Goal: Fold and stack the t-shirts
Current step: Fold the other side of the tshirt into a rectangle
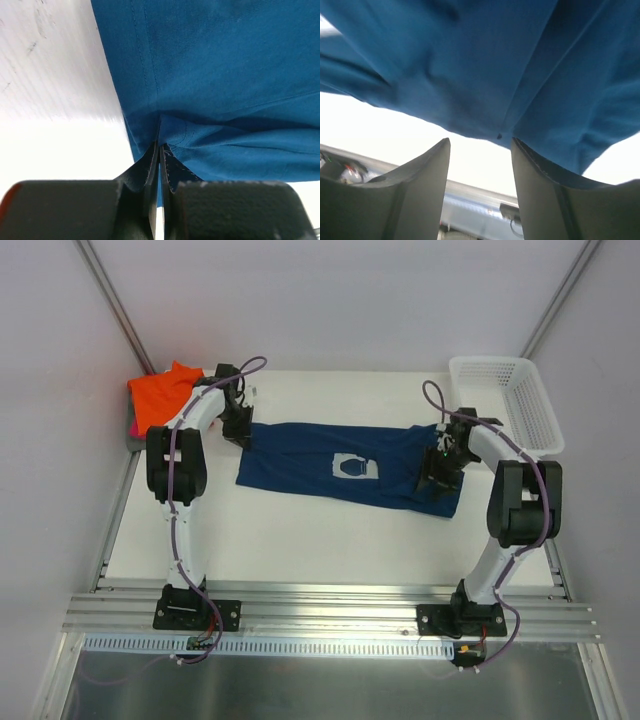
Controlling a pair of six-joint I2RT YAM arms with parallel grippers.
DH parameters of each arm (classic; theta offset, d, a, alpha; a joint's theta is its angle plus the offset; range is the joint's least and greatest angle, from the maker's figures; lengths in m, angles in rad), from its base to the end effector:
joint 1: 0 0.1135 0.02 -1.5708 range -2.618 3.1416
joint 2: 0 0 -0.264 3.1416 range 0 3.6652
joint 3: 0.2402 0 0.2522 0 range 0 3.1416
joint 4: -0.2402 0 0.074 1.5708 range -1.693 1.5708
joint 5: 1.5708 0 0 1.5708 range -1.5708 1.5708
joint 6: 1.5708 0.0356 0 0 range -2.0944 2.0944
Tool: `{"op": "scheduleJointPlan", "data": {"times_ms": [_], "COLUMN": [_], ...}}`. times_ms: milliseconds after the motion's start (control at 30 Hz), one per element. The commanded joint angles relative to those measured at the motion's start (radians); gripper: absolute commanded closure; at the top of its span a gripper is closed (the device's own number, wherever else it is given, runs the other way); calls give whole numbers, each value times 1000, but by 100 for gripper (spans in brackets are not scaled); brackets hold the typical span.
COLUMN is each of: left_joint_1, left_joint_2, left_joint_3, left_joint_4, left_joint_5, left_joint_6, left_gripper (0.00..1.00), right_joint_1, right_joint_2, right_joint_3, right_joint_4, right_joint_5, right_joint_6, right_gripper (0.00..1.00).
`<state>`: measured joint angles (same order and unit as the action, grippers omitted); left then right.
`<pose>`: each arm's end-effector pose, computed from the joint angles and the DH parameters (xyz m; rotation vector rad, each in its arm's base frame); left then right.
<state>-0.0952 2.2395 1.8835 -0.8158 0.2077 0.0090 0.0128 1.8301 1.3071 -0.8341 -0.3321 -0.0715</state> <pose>0.4736 -0.0526 0.1912 0.2001 2.7294 -0.3088 0.3525 0.0161 0.1931 -0.1732 2.8774 0.4737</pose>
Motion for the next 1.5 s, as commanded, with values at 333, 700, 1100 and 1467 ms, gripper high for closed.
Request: {"op": "scheduleJointPlan", "data": {"times_ms": [333, 700, 1100, 1467], "left_joint_1": [20, 20, 20, 20], "left_joint_2": [0, -20, -32, -41], "left_joint_3": [31, 12, 5, -15], "left_joint_4": [-6, -6, -3, -5], "left_joint_5": [21, 33, 32, 29], "left_joint_6": [-6, -38, -41, -41], "left_gripper": [100, 100, 100, 100], "right_joint_1": [101, 101, 56, 52], "right_joint_2": [15, 14, 14, 75], "right_joint_3": [14, 32, 17, 50], "right_joint_4": [-57, -69, -89, -46], "right_joint_5": [-7, 33, 128, 108], "right_joint_6": [-5, -20, -65, -86], "right_gripper": [59, 50, 52, 72]}}
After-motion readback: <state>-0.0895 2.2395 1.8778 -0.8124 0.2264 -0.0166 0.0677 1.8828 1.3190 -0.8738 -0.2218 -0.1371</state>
